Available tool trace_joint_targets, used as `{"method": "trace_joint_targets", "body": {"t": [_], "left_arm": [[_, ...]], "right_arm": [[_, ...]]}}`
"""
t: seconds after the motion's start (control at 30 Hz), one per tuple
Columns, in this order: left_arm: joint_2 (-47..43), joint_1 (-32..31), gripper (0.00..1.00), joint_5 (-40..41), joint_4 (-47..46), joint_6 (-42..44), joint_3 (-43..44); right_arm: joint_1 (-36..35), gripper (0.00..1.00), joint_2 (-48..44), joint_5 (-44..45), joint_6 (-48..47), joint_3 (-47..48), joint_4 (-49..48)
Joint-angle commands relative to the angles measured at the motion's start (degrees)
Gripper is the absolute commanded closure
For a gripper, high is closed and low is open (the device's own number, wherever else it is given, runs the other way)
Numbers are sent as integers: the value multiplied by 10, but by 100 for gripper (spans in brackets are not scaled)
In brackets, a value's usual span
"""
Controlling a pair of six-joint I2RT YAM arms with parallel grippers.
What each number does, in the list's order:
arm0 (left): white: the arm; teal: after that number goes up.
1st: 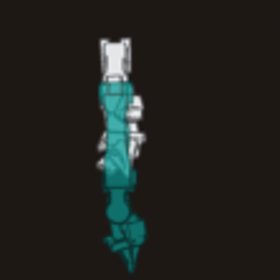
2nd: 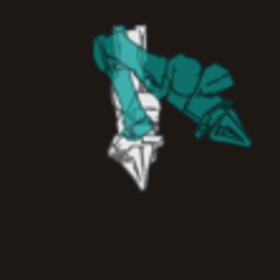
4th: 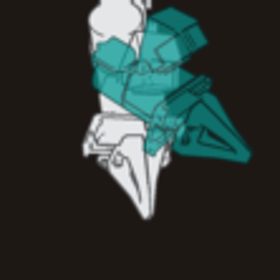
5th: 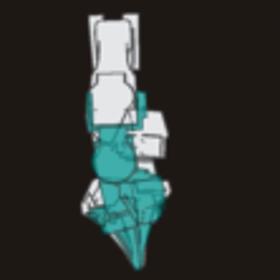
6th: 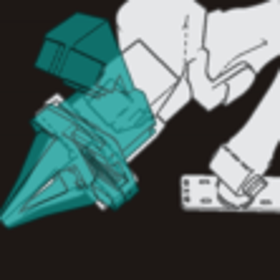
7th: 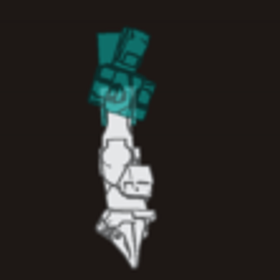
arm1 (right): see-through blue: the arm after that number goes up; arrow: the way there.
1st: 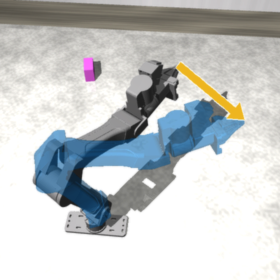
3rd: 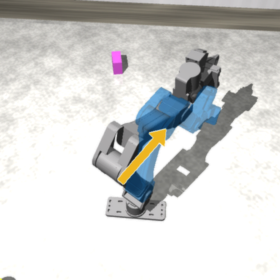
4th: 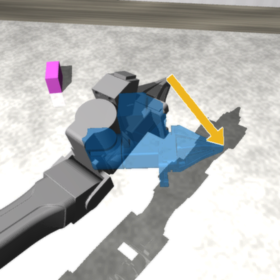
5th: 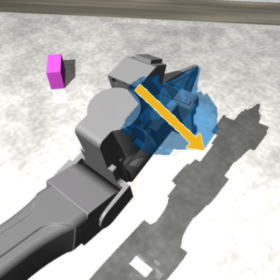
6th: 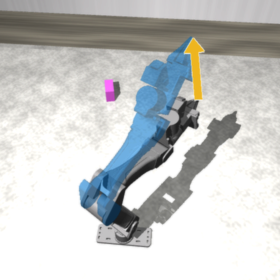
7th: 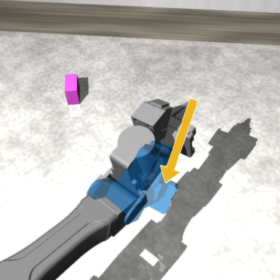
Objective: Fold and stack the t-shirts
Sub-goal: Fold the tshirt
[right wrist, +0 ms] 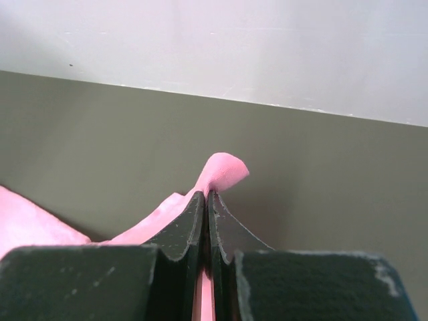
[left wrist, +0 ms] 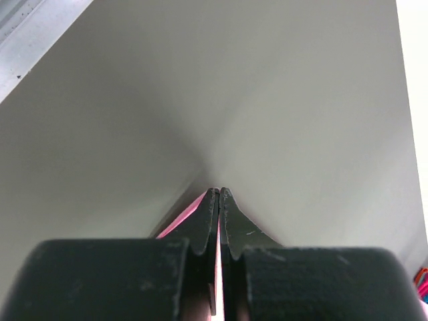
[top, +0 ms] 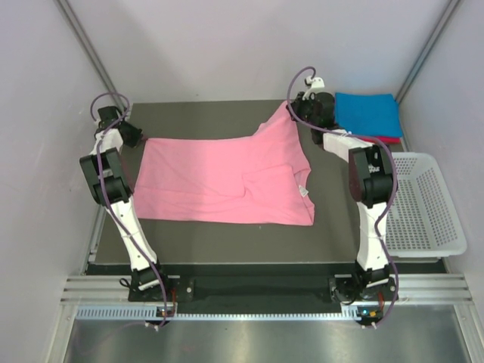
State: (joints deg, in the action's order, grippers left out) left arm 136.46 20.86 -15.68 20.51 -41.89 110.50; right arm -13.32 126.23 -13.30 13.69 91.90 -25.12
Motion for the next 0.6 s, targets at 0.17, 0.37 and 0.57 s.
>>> {"method": "trace_joint_targets", "body": {"t": [0.17,0.37,0.57], "left_arm": [[-19,3,100,-7,-8,22,39],[-61,3,100,-14,15,57,-10],[-94,9,100,-3,86,109,-26]], "right_arm": [[10,100,-54,3,-18,-36,-52],[16,100,-99,-46,-12,-69,-2],[16,100,-171,-58,-10,-154,-6]]}}
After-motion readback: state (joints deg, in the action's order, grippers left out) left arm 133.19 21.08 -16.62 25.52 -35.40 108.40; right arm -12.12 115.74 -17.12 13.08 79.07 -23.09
